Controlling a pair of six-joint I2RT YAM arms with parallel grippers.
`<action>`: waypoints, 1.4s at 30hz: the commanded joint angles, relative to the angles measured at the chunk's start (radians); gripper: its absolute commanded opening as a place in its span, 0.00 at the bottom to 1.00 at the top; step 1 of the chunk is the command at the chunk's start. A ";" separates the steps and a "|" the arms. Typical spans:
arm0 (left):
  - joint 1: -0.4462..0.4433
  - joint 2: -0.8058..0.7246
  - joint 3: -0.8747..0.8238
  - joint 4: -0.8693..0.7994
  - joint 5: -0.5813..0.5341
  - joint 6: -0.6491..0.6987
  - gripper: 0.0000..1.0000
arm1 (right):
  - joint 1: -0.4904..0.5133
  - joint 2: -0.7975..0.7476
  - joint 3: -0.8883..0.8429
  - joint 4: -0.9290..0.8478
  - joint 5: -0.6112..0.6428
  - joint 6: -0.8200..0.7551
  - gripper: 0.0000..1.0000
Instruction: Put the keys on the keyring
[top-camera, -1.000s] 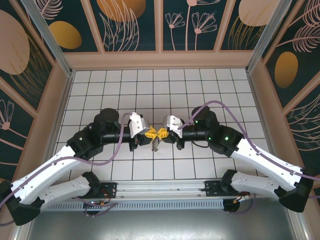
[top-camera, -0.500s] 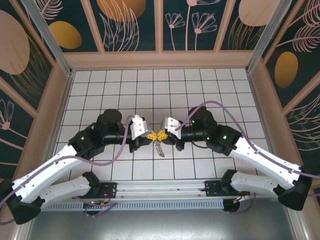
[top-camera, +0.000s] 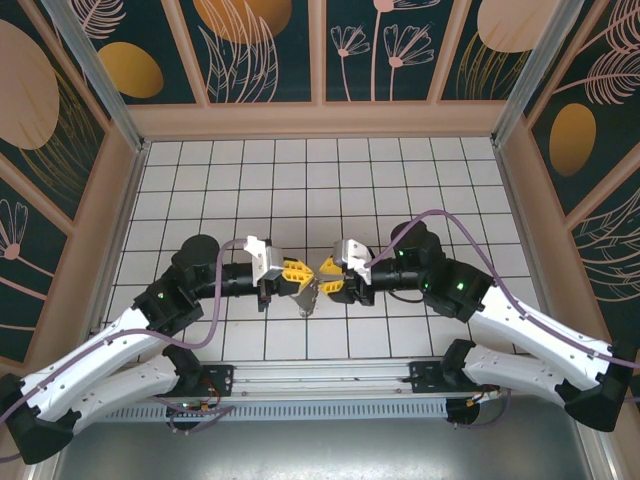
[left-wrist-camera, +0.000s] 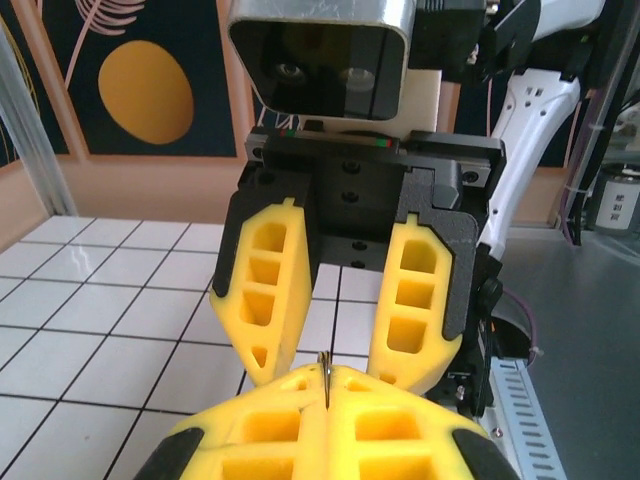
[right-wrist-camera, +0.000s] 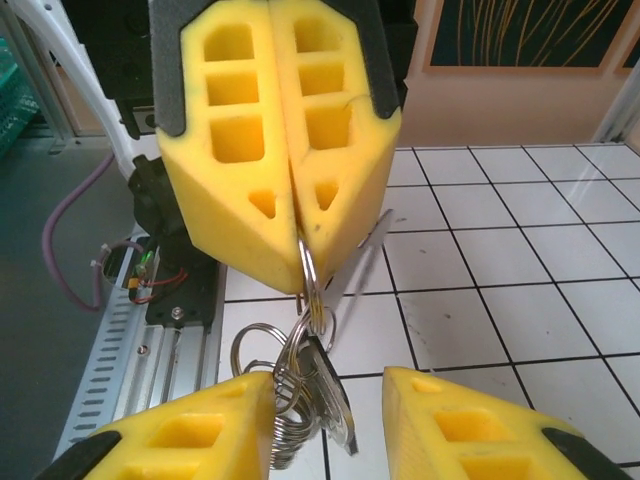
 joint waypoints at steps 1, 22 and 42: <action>0.000 -0.014 -0.006 0.145 0.068 -0.051 0.00 | -0.002 -0.013 -0.017 0.055 -0.021 0.017 0.34; 0.000 -0.031 0.002 0.158 0.080 -0.073 0.00 | -0.010 -0.081 -0.090 0.127 -0.052 0.024 0.36; 0.000 -0.021 0.009 0.131 0.091 -0.059 0.00 | -0.018 -0.115 -0.112 0.143 0.033 0.031 0.40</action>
